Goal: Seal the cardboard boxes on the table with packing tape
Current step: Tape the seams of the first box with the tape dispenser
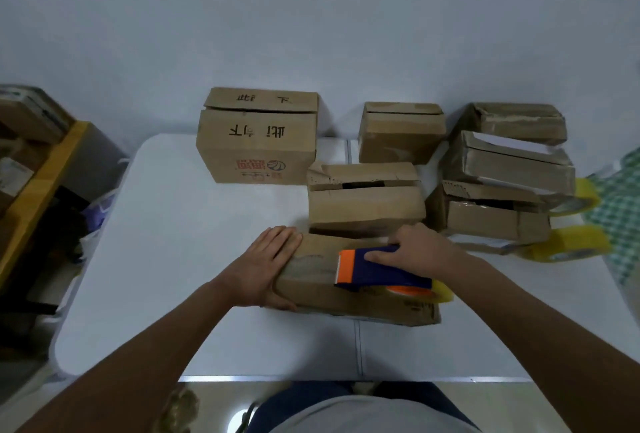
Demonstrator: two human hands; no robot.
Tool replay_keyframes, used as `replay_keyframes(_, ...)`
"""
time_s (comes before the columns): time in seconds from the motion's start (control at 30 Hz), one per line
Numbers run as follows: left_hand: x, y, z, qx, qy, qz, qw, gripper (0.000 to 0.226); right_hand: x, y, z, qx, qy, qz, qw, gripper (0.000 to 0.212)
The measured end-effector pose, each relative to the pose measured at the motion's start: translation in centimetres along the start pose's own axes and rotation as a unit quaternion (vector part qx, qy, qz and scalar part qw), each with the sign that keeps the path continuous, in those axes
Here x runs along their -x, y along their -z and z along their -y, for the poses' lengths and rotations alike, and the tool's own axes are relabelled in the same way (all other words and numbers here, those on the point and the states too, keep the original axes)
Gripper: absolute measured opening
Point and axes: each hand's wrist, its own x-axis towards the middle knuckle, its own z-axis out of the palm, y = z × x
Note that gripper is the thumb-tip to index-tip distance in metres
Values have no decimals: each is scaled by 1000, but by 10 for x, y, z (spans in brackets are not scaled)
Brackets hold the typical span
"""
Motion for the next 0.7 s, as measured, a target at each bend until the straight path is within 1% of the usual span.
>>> replay_keyframes(0.1,-2,3,-2,-24,-5,3,1000,127,4,1,-16,7,-15,-20,1000,66)
replay_keyframes(0.2,0,8,-6,-83,-10,4,997,128,0,-5,-6,39,-9,-46,998,59)
replay_keyframes(0.3,-13,11,-32,-120,-9,10,993,134,2,-8,6,83,-2,-63,995,54)
replay_keyframes(0.43,-42,-1,-68,-84,9,20,996,135,4,-7,9,99,-10,-61,993,53)
replay_keyframes(0.57,-39,-8,-65,-66,14,7,998,130,3,-3,6,94,-9,-47,994,54)
replay_keyframes(0.7,-41,-6,-65,-57,5,-5,998,127,6,0,-11,46,-12,-24,999,53)
